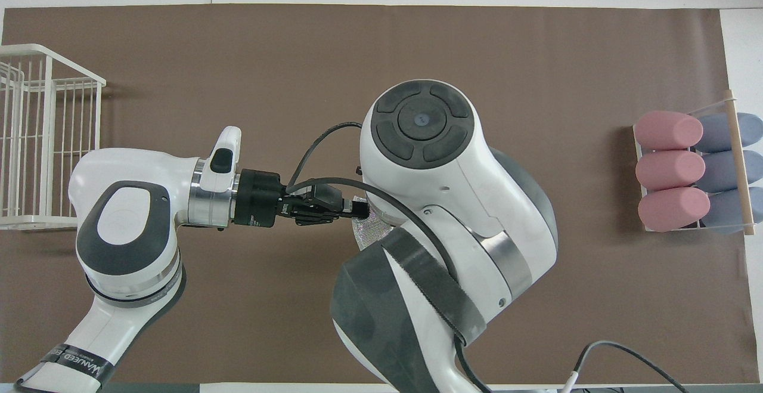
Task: Wipe plate with sponge
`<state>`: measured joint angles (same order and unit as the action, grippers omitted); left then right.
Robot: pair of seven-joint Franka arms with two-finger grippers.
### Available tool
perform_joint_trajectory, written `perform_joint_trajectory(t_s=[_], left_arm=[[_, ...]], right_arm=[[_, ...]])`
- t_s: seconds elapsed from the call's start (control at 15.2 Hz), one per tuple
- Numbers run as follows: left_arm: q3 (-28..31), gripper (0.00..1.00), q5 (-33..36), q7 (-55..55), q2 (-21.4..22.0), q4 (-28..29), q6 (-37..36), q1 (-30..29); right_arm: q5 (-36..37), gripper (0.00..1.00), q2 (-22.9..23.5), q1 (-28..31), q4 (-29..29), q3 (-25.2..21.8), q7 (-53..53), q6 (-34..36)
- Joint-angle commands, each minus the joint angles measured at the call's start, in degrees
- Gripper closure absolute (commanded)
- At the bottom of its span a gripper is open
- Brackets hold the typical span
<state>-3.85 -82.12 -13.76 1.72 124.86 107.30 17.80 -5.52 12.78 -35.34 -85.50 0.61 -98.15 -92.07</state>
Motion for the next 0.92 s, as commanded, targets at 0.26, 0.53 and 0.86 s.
perform_joint_trajectory(t_s=[0.26, 0.53, 0.86], left_arm=[[0.9, 1.00, -1.3, 1.7, 2.3, 2.1, 0.8, 0.7], [1.0, 1.00, -1.2, 2.1, 2.3, 2.3, 0.6, -0.3], [1.0, 1.00, -0.6, 2.4, 2.3, 2.4, 0.5, -2.2]], right_arm=[[1.3, 0.00, 0.8, 0.0, 0.8, 0.4, 0.0, 0.2], [1.1, 0.00, 0.8, 0.7, 0.7, 0.4, 0.6, 0.8], [0.5, 0.00, -2.0, 5.0, 0.3, 0.1, 15.6, 4.6]])
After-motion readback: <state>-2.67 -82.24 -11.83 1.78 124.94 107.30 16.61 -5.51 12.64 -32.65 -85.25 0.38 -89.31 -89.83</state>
